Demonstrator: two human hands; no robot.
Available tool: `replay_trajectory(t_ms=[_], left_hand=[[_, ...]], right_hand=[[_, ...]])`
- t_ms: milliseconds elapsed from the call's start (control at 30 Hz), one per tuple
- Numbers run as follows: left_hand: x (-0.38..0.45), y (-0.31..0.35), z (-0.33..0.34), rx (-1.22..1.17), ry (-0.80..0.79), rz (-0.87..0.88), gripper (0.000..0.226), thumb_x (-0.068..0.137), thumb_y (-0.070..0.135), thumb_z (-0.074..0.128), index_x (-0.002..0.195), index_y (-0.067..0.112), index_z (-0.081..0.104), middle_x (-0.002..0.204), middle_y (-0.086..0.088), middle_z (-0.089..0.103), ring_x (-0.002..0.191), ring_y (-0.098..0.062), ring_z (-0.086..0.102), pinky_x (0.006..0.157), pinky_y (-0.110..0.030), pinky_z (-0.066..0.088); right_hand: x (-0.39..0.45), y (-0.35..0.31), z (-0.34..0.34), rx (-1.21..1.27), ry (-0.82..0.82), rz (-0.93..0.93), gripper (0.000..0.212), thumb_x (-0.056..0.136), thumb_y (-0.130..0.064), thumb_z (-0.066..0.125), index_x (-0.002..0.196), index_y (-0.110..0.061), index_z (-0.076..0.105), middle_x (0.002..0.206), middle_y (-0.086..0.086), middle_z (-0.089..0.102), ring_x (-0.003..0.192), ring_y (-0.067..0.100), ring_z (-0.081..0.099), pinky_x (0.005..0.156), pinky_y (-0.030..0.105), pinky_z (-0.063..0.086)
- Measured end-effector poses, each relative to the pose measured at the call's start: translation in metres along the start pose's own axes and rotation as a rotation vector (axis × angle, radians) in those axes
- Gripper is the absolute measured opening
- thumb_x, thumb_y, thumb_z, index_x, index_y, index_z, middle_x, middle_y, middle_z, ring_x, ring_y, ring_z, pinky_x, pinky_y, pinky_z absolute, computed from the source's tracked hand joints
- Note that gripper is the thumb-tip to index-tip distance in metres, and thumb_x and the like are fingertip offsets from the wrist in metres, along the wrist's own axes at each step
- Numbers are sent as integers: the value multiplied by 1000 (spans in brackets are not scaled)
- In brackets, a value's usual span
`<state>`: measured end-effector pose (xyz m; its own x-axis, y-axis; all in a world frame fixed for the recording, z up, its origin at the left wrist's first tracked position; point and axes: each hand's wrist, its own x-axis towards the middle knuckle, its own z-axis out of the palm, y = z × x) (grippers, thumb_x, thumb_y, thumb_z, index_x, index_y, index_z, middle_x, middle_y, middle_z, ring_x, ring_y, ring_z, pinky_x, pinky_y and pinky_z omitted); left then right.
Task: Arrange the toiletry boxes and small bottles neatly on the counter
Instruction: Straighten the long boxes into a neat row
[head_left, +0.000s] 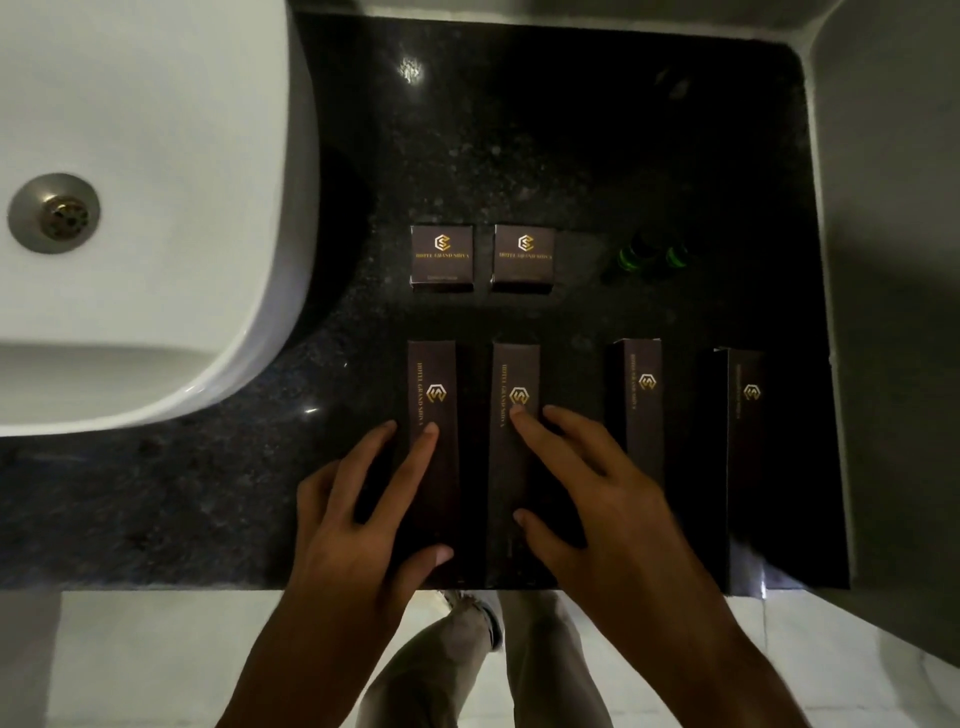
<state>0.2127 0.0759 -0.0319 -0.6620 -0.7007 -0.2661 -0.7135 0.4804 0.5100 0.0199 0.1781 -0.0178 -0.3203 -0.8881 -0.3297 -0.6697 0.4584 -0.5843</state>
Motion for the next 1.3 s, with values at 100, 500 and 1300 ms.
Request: replay_trajectory(t_ms=[100, 500, 1300], left_hand=[[0, 10, -13, -42, 61, -46, 77, 73, 54, 57, 144, 27, 45, 148, -9, 41, 114, -37, 48, 90, -43, 44], [38, 149, 48, 144, -187, 215, 111, 50, 59, 82, 145, 17, 44, 149, -9, 46, 121, -34, 55, 91, -44, 47], [34, 143, 74, 68, -104, 260, 108, 56, 51, 84, 148, 15, 40, 158, -8, 31, 119, -35, 53, 95, -45, 49]], right_hand=[[-14, -8, -28, 22, 119, 38, 75, 82, -40, 66, 148, -38, 31, 144, -12, 35, 114, -4, 42, 77, -10, 26], [-66, 110, -79, -63, 150, 288, 80, 76, -29, 77, 146, -35, 38, 144, -9, 36, 117, 16, 51, 93, 18, 41], [-59, 126, -81, -6, 156, 105, 79, 78, -28, 77, 146, -34, 39, 143, -7, 46, 120, 16, 52, 94, 29, 50]])
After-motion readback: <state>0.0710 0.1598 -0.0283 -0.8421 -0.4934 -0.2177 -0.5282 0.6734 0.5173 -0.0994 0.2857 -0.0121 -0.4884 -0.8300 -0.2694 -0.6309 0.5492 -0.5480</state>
